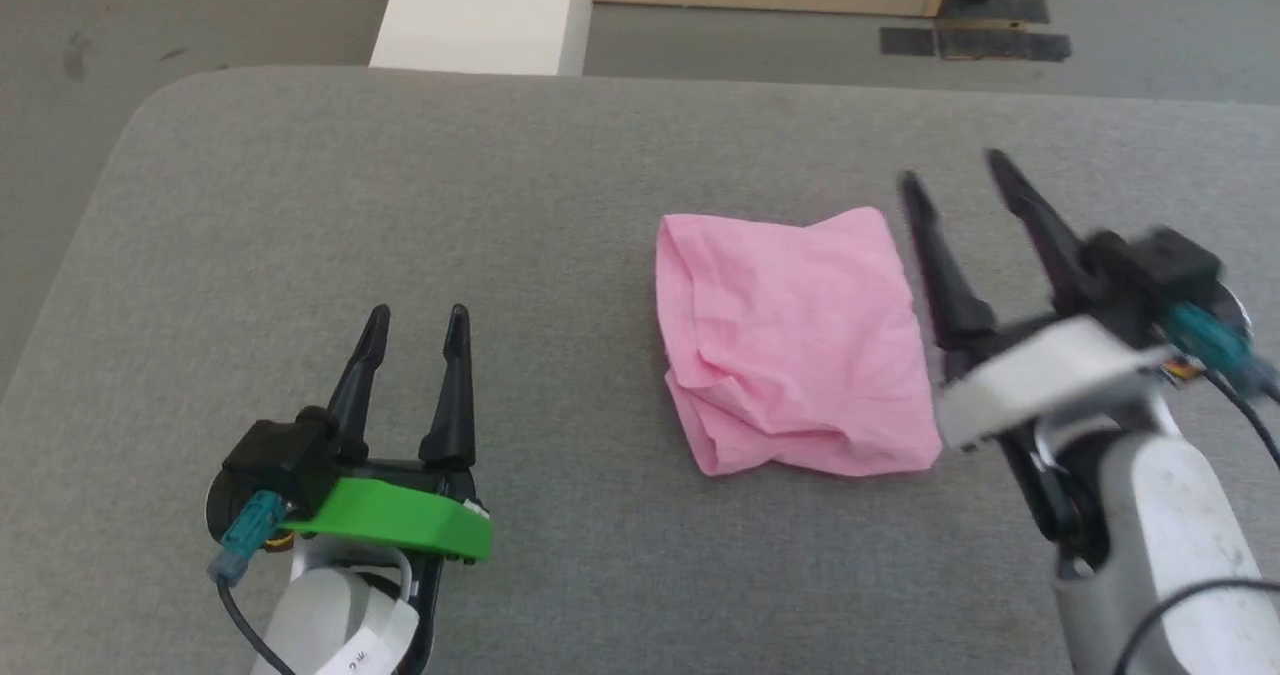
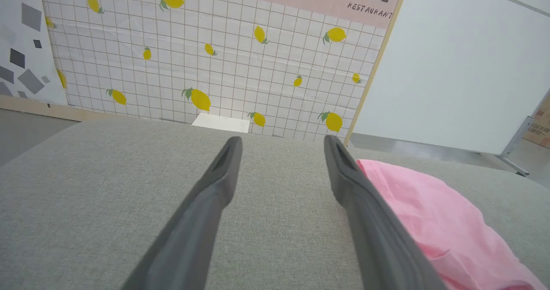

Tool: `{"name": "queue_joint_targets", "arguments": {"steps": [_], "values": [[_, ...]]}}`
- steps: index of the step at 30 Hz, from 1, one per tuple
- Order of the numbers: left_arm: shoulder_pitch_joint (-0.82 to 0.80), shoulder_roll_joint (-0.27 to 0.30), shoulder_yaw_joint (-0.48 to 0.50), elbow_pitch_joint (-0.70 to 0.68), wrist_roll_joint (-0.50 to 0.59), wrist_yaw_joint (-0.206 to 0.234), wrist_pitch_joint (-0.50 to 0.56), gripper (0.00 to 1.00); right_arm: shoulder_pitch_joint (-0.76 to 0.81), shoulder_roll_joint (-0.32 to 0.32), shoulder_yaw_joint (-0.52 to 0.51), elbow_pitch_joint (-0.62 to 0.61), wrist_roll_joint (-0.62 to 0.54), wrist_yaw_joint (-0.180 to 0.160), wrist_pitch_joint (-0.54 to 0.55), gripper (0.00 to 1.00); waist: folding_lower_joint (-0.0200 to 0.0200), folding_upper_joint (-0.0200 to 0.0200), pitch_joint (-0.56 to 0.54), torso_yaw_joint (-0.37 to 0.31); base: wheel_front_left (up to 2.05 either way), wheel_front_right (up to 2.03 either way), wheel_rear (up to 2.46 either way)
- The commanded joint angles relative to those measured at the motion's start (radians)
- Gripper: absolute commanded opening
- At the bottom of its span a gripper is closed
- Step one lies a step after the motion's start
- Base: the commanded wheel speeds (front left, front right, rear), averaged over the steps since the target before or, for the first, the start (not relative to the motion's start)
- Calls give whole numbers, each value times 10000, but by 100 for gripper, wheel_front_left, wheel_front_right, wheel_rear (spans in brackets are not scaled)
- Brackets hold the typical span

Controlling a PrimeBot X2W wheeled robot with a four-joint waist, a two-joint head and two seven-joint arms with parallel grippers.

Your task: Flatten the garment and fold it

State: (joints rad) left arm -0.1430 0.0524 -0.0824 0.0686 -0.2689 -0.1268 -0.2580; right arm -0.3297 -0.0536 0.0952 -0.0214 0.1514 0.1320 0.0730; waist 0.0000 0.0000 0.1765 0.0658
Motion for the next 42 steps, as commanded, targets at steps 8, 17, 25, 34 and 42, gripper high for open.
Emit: {"name": "queue_joint_targets", "arguments": {"steps": [8,17,25,34,42], "values": [[381,-22,343,12,109,-38,-38,100,1825,30,-1072,631,15,-13,-2380,100,0,0,-665,-787,0,0,0],[768,-22,650,40,103,-38,-38,100,3032,32,-1421,782,-154,-13,-3184,100,0,0,-1052,-980,0,0,0],[1079,-22,638,194,212,-38,-38,100,3747,33,-1327,680,-561,-13,-3259,100,0,0,-1316,-1026,0,0,0],[1052,-22,555,267,279,-38,-38,100,3869,33,-1329,571,-722,-13,-3156,100,0,0,-1282,-995,0,0,0],[1006,-22,518,288,270,-38,-38,100,3845,33,-1342,513,-737,-13,-3113,100,0,0,-1182,-926,0,0,0]]}}
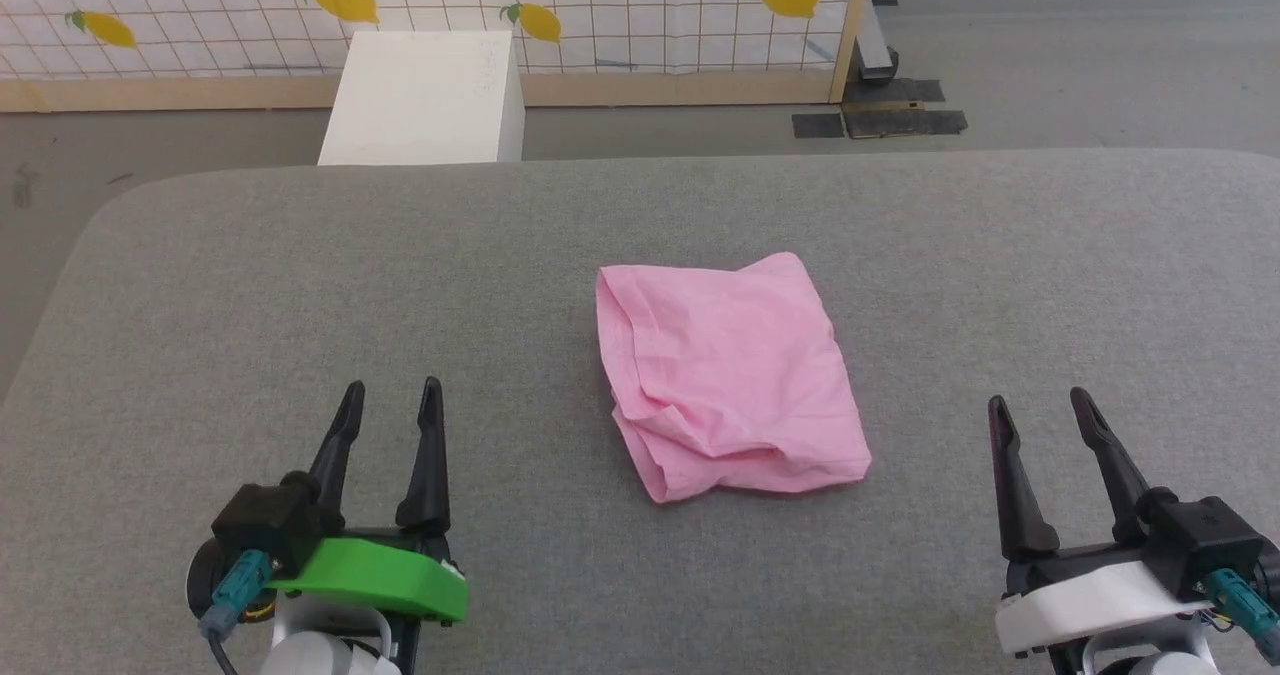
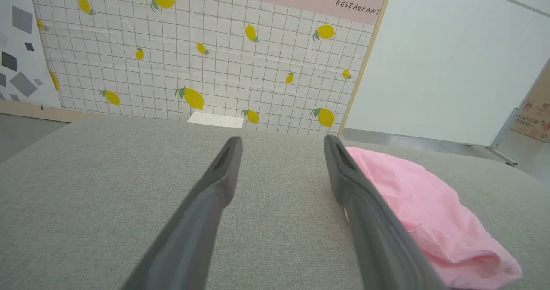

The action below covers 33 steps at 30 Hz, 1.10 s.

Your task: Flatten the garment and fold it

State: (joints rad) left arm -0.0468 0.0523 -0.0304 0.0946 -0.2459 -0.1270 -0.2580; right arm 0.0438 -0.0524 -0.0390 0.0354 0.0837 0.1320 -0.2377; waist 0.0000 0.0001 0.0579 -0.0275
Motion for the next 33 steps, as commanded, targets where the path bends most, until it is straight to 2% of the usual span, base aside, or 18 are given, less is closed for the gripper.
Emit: {"name": "queue_joint_targets", "arguments": {"steps": [1,11,13,15,18,19,22,24,27,33], "values": [[38,-20,1,31,36,-36,-38,100,112,22,1,-56,-58,-13,-5,100,0,-1,7,13,0,0,0],[32,-20,16,60,-15,-36,-38,100,78,22,69,136,218,-13,111,100,0,-1,22,71,0,0,0],[12,-20,23,36,-14,-36,-38,100,-57,22,84,268,1054,-13,414,100,0,-1,77,91,0,0,0],[-18,-20,24,1,-6,-36,-38,100,-335,22,34,496,3068,-13,948,100,0,-1,154,109,0,0,0],[-100,-20,-13,-47,34,-36,-38,100,-1086,22,-163,883,6801,-13,2207,100,0,-1,328,162,0,0,0],[-147,-20,-28,-63,46,-36,-38,100,-1341,22,-304,1064,7674,-13,2629,100,0,-1,397,189,0,0,0],[-359,-20,-120,-100,67,-36,-38,100,-2240,22,-858,2020,9150,-13,4517,100,0,-1,676,339,0,0,0],[-480,-20,-195,-120,78,-36,-38,100,-2879,22,-1288,2763,9735,-13,5714,100,0,-1,813,451,0,0,0],[-614,-20,-241,-142,72,-36,-38,100,-3834,-56,-1924,4029,9995,-13,7203,100,0,-1,1000,631,0,0,0],[-795,-20,-307,-152,39,-36,-38,100,-5593,-302,-2753,6474,9167,-13,9382,100,0,-1,1307,1023,0,0,0]]}}
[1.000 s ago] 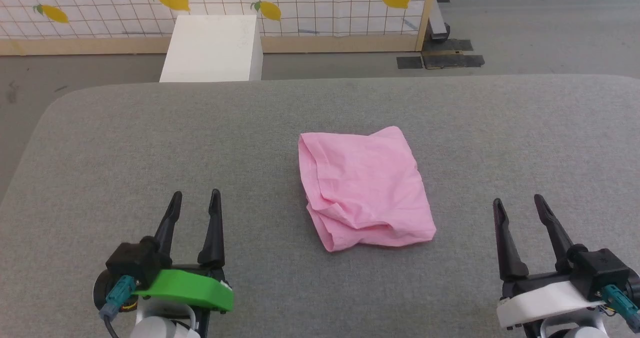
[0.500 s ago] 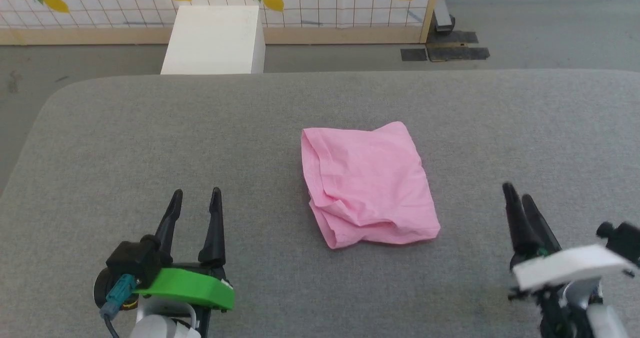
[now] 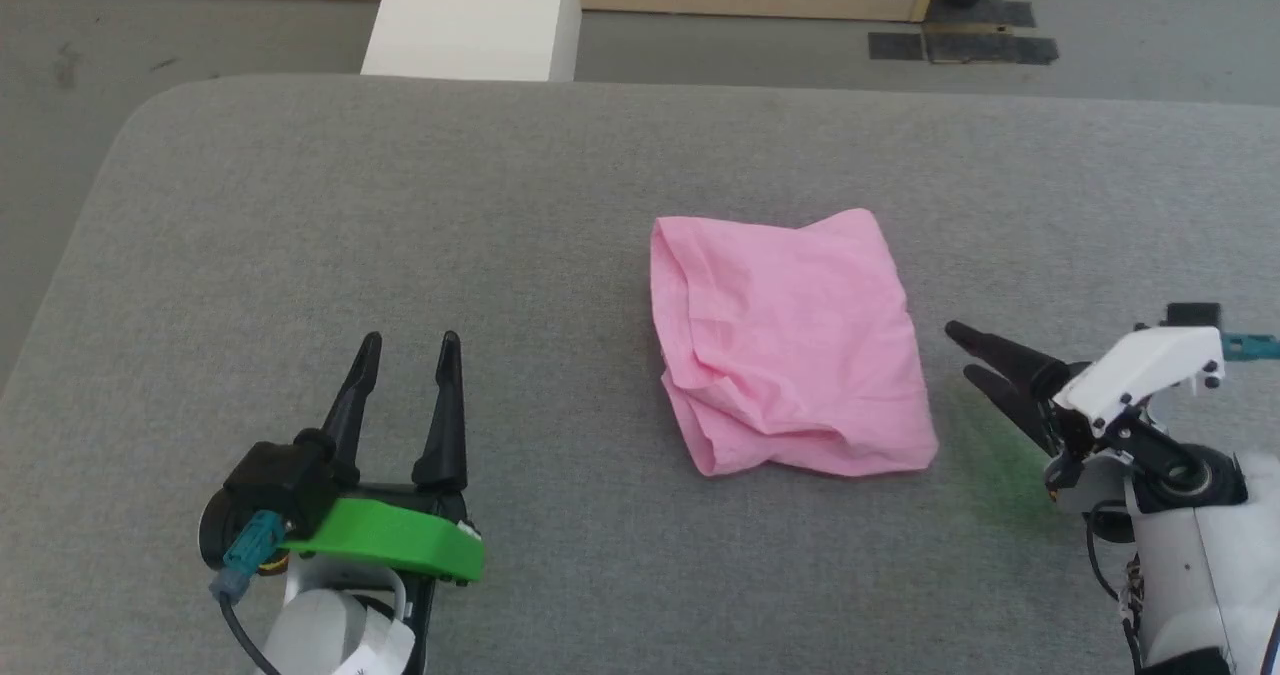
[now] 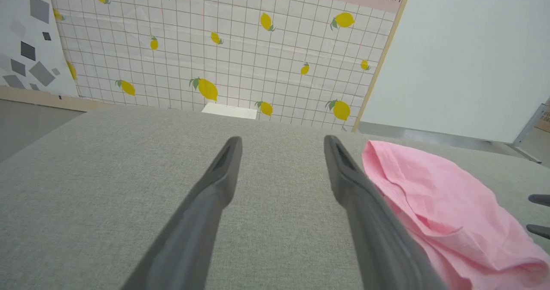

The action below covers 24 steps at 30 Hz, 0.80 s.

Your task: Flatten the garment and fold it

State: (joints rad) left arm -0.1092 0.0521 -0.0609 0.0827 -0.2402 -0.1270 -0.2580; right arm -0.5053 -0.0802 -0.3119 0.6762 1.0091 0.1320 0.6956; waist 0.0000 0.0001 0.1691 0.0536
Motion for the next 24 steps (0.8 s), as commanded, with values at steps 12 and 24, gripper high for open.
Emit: {"name": "queue_joint_targets", "arguments": {"steps": [12,24], "values": [[-284,-18,-110,-51,-108,-36,-38,100,-1729,179,-396,1820,-2009,-13,2067,100,0,-1,485,818,0,0,0],[-279,-18,-139,-32,-80,-35,-38,100,-1668,297,449,1336,-2406,-13,2387,0,0,-1,440,929,0,0,0]]}}
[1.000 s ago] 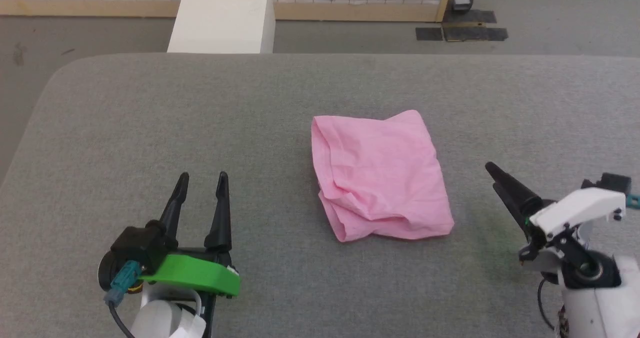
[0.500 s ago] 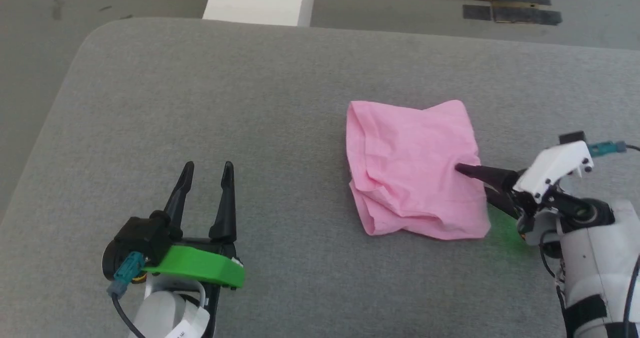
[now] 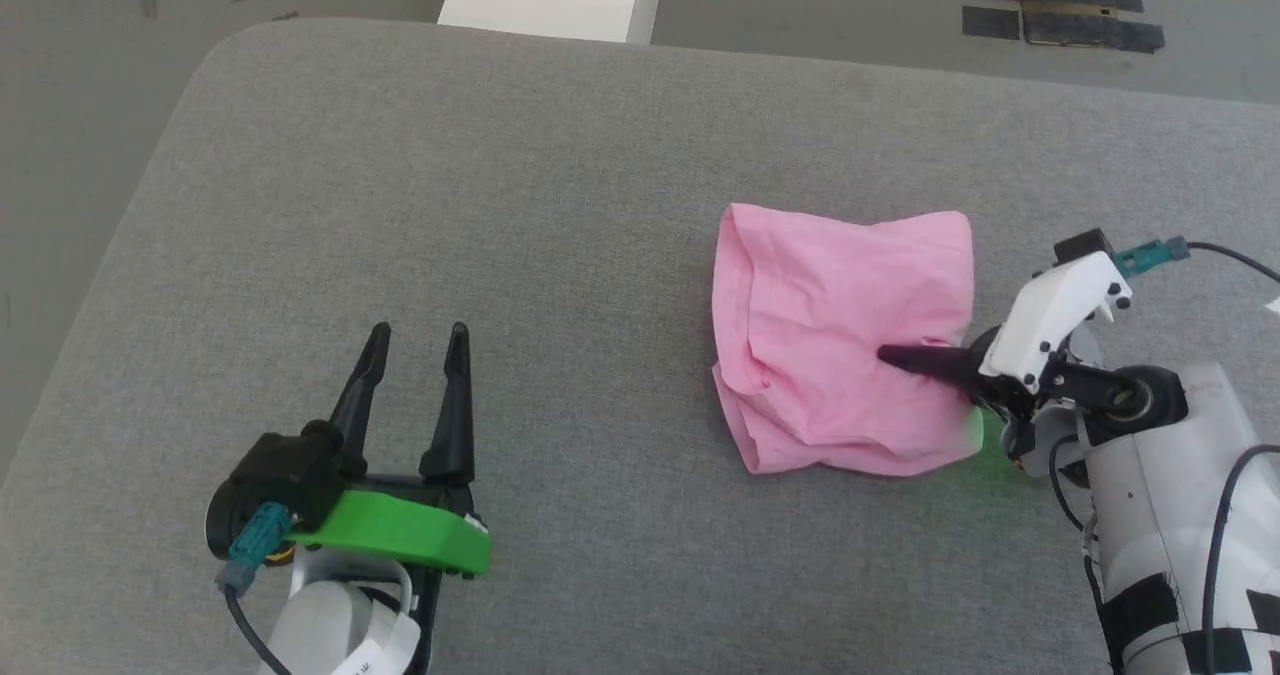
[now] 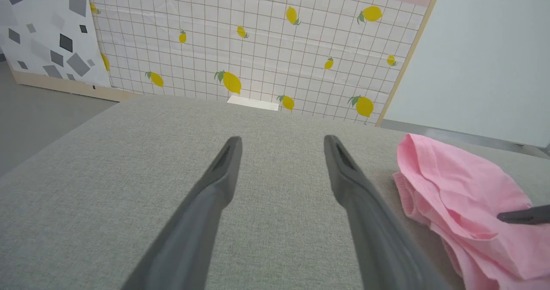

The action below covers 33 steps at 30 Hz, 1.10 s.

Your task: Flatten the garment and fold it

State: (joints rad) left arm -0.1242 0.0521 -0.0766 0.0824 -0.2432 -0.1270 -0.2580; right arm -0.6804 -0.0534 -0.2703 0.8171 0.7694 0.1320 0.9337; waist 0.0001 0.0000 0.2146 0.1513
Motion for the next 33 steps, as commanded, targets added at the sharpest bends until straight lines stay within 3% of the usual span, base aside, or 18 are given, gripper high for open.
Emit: {"name": "queue_joint_targets", "arguments": {"steps": [1,7,11,14,19,25,33], "values": [[-107,-18,42,-34,-25,-35,-38,100,97,29,116,-159,4,-13,-11,0,-1,0,-25,-98,0,0,0],[10,-18,270,-118,114,-33,-38,100,-3,29,966,-948,-737,-13,-258,0,-1,0,21,-811,0,0,0],[-65,-18,387,-220,229,-34,-38,100,-50,-448,2531,-1903,-2641,-13,-295,0,-1,0,197,-1546,0,0,0],[-215,-17,376,-275,362,-35,-38,100,-83,-653,3106,-2494,-3381,-13,-200,0,-1,0,351,-2202,0,0,0],[-526,63,273,-417,532,-35,-38,100,-189,-1064,3355,-3145,-4263,-13,-192,0,-1,0,703,-3219,0,0,0],[-1012,547,-10,-549,699,-35,-38,100,-634,-2086,3919,-3600,-5952,-13,-550,0,-1,0,1501,-4395,0,0,0],[-1506,1363,-270,-700,878,-36,-38,100,-1253,-2691,3560,-3024,-7786,-13,-1836,0,-1,0,2404,-5457,0,0,0]]}}
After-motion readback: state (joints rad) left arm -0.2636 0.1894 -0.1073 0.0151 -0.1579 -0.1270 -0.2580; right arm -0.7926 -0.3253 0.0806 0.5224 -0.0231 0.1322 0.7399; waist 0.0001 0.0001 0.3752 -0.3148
